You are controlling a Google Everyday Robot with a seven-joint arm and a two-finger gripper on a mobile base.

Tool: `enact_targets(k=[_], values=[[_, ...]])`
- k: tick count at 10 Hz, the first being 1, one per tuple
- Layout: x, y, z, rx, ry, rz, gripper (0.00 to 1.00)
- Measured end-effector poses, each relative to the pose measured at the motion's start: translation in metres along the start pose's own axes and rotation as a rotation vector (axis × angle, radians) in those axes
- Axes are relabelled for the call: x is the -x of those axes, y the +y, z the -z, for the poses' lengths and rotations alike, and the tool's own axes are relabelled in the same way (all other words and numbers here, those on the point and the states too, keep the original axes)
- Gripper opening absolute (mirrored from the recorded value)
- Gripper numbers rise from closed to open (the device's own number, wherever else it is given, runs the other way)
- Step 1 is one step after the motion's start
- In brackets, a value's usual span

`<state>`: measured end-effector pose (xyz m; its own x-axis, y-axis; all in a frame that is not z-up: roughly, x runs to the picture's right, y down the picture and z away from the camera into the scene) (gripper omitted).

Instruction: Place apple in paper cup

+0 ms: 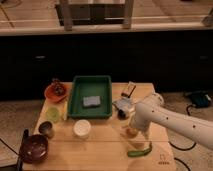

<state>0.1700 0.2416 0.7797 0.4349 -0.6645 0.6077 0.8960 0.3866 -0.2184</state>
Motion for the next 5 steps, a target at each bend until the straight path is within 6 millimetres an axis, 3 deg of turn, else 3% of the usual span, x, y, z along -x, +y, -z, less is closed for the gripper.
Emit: enact_targets(k=[5], values=[[-0.0037,0.0013,-0.0040,0.011,-0.013,0.021,0.80]])
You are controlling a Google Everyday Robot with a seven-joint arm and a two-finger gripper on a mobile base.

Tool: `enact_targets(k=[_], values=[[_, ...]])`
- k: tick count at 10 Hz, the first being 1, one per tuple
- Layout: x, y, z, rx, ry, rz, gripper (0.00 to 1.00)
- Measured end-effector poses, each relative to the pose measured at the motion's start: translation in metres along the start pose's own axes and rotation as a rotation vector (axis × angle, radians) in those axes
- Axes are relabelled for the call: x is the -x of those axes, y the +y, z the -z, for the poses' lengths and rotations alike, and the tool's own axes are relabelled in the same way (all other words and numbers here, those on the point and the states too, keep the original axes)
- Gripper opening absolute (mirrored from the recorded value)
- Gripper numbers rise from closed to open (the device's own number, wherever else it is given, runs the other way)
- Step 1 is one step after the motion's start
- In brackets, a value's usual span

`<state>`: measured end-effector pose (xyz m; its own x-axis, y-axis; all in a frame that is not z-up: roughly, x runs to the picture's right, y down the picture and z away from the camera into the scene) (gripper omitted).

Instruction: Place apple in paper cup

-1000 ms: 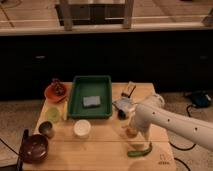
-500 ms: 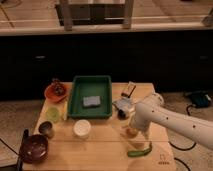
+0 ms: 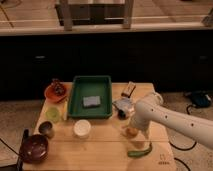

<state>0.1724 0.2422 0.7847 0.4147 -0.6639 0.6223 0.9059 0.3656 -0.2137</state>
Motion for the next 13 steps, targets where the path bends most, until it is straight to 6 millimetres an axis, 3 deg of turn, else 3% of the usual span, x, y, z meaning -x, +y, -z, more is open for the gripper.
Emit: enact_targets(k=[13], values=[[-0.010,0.009,-0.011,0.027,-0.025,0.008,0.80]])
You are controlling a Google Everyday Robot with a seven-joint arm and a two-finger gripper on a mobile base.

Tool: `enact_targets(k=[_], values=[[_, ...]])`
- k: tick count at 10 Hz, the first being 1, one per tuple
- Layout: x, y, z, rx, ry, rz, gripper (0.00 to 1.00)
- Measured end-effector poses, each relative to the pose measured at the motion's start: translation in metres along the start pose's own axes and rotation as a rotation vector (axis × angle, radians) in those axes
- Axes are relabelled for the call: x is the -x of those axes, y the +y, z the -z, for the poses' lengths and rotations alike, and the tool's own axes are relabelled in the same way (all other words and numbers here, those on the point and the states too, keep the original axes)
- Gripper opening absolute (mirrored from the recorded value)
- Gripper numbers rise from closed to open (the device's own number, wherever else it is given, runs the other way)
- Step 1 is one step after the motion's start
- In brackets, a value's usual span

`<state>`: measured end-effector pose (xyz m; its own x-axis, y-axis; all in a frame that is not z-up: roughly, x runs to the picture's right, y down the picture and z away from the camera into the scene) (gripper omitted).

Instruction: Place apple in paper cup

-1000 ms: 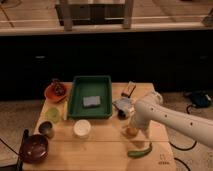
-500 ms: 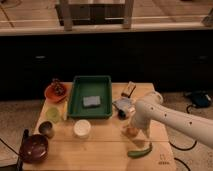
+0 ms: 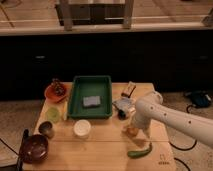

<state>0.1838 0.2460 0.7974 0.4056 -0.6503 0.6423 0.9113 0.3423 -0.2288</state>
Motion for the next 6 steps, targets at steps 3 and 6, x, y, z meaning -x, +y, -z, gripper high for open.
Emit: enact_targets(k=[3,6], values=[[-0.0012,0.0027,-0.0026,0.006,-0.005,-0.002,0.80],[-0.0020,0.0052,-0.0039,0.009,-0.010,-0.004,0.80]])
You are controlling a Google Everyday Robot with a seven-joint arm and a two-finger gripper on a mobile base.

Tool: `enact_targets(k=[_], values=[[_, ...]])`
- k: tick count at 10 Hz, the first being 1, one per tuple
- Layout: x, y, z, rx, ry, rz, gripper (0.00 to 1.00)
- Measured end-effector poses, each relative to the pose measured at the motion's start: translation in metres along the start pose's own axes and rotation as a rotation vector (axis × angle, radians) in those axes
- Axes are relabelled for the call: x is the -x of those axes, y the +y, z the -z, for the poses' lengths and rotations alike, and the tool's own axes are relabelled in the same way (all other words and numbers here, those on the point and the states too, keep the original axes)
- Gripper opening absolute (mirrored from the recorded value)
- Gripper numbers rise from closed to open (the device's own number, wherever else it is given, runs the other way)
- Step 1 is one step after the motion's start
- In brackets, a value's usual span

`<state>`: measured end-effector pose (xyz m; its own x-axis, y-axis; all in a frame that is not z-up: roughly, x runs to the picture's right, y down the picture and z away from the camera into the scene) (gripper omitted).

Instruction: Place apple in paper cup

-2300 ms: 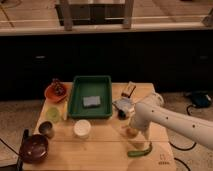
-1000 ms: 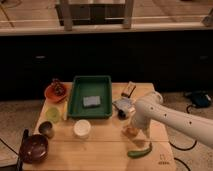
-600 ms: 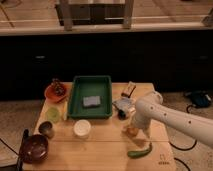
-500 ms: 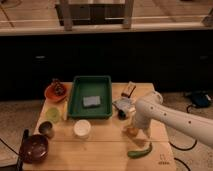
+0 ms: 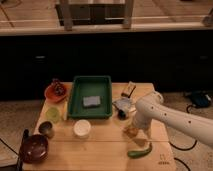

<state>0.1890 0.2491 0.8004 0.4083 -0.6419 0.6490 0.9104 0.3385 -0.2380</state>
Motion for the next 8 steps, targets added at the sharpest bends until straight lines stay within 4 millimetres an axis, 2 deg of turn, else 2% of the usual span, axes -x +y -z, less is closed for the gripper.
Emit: enact_targets(k=[8], values=[[-0.0021,0.0049,-0.0030,0.004,-0.009,-0.006,0.80]])
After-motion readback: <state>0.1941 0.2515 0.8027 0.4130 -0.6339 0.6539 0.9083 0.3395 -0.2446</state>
